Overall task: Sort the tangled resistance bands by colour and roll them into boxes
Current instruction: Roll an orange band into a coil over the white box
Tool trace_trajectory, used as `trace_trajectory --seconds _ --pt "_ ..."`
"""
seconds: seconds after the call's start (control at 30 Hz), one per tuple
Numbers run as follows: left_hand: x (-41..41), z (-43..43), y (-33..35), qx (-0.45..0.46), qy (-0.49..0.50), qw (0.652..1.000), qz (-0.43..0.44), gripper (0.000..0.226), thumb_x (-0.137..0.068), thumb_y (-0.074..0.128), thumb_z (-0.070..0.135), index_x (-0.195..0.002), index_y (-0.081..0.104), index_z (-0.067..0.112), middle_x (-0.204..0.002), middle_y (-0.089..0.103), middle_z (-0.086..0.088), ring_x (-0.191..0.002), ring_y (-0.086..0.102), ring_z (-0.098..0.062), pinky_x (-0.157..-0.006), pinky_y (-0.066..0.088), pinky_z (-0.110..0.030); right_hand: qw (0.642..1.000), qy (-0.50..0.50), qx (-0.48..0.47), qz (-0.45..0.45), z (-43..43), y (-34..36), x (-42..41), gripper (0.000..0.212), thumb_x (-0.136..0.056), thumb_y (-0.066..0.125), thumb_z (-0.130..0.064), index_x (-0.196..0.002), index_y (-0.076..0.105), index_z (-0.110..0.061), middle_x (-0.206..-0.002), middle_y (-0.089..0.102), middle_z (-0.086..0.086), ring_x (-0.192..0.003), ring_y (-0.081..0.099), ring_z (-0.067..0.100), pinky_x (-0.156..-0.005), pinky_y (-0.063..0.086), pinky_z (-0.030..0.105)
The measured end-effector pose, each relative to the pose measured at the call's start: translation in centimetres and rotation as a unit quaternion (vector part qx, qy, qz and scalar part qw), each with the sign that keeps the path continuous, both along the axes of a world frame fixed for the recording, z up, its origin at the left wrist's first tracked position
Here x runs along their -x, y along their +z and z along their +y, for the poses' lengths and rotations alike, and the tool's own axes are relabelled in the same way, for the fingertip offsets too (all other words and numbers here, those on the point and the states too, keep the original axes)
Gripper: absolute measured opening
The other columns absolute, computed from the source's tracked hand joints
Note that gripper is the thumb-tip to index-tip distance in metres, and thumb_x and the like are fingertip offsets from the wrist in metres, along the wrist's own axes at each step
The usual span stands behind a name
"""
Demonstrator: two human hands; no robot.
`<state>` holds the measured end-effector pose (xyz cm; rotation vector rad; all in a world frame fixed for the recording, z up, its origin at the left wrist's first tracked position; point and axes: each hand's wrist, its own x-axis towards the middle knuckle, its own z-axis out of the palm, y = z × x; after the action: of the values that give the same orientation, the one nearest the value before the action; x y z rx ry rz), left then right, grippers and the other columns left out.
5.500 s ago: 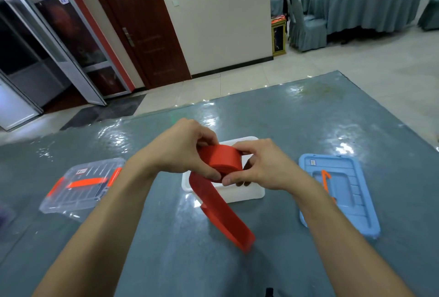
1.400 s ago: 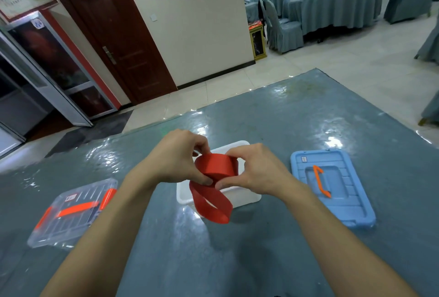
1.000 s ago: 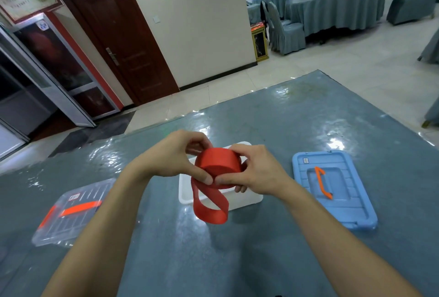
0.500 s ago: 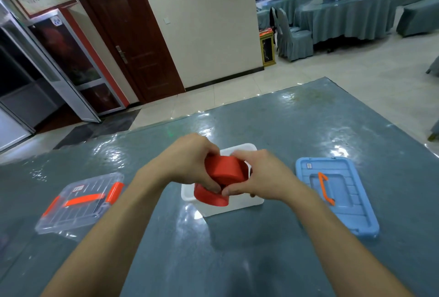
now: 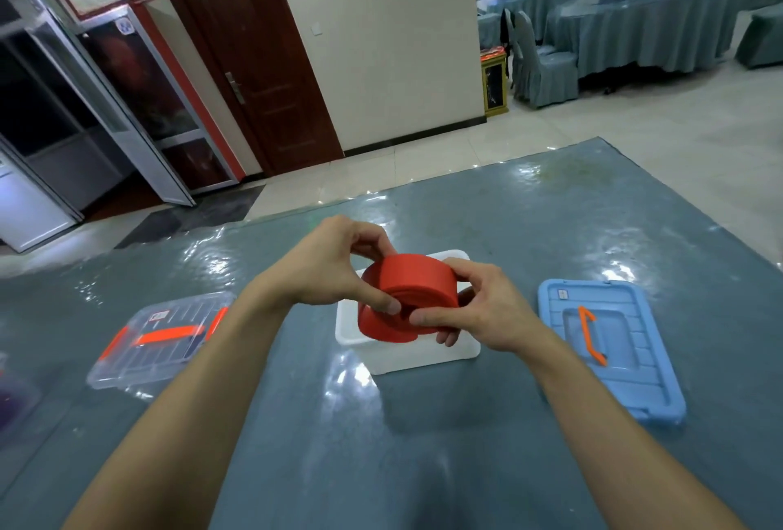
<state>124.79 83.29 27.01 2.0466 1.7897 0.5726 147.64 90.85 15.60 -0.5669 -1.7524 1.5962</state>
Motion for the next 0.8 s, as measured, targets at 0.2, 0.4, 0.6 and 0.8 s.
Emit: trace_trajectory --seconds 0.2,0.4,0.6,0.8 --pt "0.7 -0.8 -2.1 0.016 0.036 0.992 -0.120 0.051 -0.062 0.107 0.030 -0.106 0.082 0.021 -0.100 0.086 0.000 -0.097 0.083 -0.019 -0.096 0.065 -0.039 0.994 -0.020 0.061 0.090 0.3 0.4 0.4 0.052 -0.066 0.102 -0.030 -0.112 0.078 -0.021 -0.099 0.078 0.013 -0.053 0.072 0.041 -0.051 0.062 0.039" --pt "0.5 -0.9 -3.5 0.015 0.070 0.997 0.013 0.051 -0.048 0.103 0.055 -0.082 0.078 0.027 -0.072 0.078 0.010 -0.066 0.073 -0.010 -0.063 0.060 -0.034 0.993 -0.013 -0.046 -0.111 0.7 0.1 -0.5 0.082 -0.056 0.104 -0.055 -0.128 0.067 -0.051 -0.118 0.074 -0.013 -0.061 0.075 0.020 -0.049 0.060 0.035" --pt "-0.8 -0.3 -3.7 0.018 0.031 0.967 0.253 0.054 -0.049 0.095 0.069 -0.081 0.071 0.032 -0.062 0.059 0.014 -0.061 0.056 -0.005 -0.058 0.047 -0.030 0.959 -0.042 -0.173 -0.219 -0.9 -1.5 1.0 0.052 -0.060 0.095 -0.067 -0.086 0.065 -0.033 -0.074 0.070 -0.010 -0.048 0.067 0.011 -0.043 0.056 0.032" --pt "1.0 -0.9 -3.6 0.044 0.027 0.968 0.244 0.060 -0.046 0.096 0.072 -0.088 0.073 0.036 -0.065 0.065 0.016 -0.064 0.060 -0.004 -0.056 0.042 -0.028 0.976 -0.014 -0.110 -0.189 -1.5 -2.3 2.4 0.050 -0.062 0.096 -0.061 -0.097 0.070 -0.036 -0.081 0.075 -0.009 -0.048 0.072 0.019 -0.046 0.061 0.039"
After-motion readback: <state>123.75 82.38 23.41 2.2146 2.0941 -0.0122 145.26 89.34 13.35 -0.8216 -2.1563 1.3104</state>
